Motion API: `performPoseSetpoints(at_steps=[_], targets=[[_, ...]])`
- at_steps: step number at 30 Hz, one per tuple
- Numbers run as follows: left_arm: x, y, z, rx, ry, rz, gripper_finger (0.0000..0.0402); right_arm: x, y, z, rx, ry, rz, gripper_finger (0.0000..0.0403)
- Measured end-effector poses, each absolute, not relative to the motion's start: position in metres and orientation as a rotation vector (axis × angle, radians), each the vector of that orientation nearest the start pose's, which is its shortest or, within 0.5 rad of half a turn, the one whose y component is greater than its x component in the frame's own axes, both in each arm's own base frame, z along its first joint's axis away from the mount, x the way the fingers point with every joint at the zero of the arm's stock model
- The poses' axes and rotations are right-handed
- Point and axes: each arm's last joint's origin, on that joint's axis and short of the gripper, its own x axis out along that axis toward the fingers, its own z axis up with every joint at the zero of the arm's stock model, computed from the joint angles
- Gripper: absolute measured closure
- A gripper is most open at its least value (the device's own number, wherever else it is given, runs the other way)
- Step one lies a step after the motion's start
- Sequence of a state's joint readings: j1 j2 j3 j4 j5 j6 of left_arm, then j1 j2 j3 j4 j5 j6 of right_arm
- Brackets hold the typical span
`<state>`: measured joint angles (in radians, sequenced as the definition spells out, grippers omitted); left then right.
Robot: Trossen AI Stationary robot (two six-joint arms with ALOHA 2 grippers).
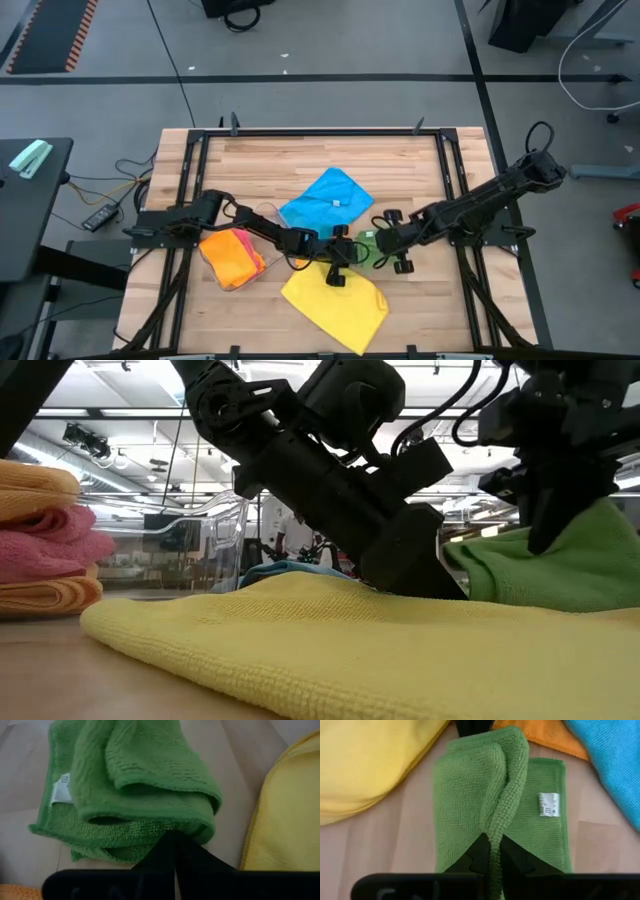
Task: Fold microfiber towels
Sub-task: Fold the green microfiber cloth
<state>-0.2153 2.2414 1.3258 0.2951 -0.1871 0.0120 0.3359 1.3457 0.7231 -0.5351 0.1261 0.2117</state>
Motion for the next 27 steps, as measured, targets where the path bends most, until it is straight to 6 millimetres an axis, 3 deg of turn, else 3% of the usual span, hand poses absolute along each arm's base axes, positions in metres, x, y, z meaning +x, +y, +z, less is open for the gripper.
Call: performPoseSetpoints(at_steps=[6,15,21,27], targets=[[0.450,-0.093,0.097,0.136,0.608,-0.029,0.0371,0.225,0.065,0.178,-0.108,1.137,0.055,0.0366],[0.450,-0.093,0.097,0.136,0.608,-0.030,0.0393,0.233,0.056,0.171,-0.143,1.147,0.070,0.0366],[0.450,-0.093,0.097,0.136,0.609,-0.029,0.0379,0.236,0.044,0.170,-0.128,1.155,0.061,0.0365],[0.450,-0.093,0.097,0.135,0.609,-0.029,0.0380,0.226,0.033,0.150,-0.063,1.184,0.086,0.0326]])
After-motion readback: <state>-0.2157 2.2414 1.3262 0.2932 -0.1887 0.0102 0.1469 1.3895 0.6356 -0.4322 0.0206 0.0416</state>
